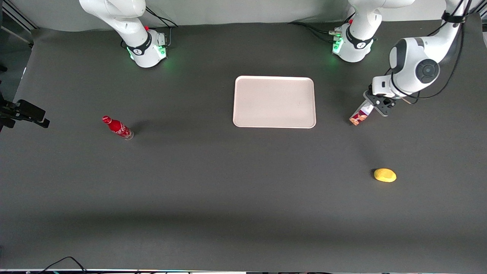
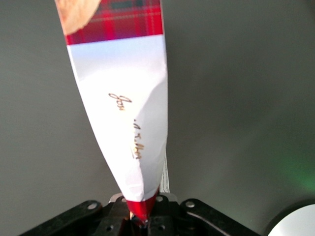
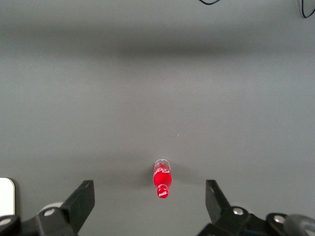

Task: Place red cookie box on tray
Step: 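Lift the cookie box upright with the left gripper, then carry the held box over the pink tray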

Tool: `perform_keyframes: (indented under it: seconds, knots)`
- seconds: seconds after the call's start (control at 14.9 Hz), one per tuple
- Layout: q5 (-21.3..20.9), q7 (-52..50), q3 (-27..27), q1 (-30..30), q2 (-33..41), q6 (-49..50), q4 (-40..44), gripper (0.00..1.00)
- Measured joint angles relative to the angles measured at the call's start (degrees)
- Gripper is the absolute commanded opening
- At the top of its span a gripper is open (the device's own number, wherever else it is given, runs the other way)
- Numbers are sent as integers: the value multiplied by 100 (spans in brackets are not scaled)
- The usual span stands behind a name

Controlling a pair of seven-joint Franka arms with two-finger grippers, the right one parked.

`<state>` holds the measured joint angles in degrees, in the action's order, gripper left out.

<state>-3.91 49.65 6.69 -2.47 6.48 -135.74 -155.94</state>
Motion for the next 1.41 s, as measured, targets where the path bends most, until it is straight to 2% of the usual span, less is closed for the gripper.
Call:
perform_keyframes:
  seconds: [0.61, 0.81, 0.94, 1.08, 1.28, 1.41]
  knots:
    - [-2, 0, -24, -2, 502, 2993, 2925, 0]
    - [-2, -210, -24, -2, 507, 3611, 3578, 0]
    - [-2, -785, -93, -1, 507, 3770, 3704, 0]
    - [-1, -1724, -401, -4, 507, 3820, 3732, 0]
    - [32, -3558, -1224, -30, 505, 3936, 3738, 0]
    - [305, -4671, -1784, -58, 487, 3945, 3738, 0]
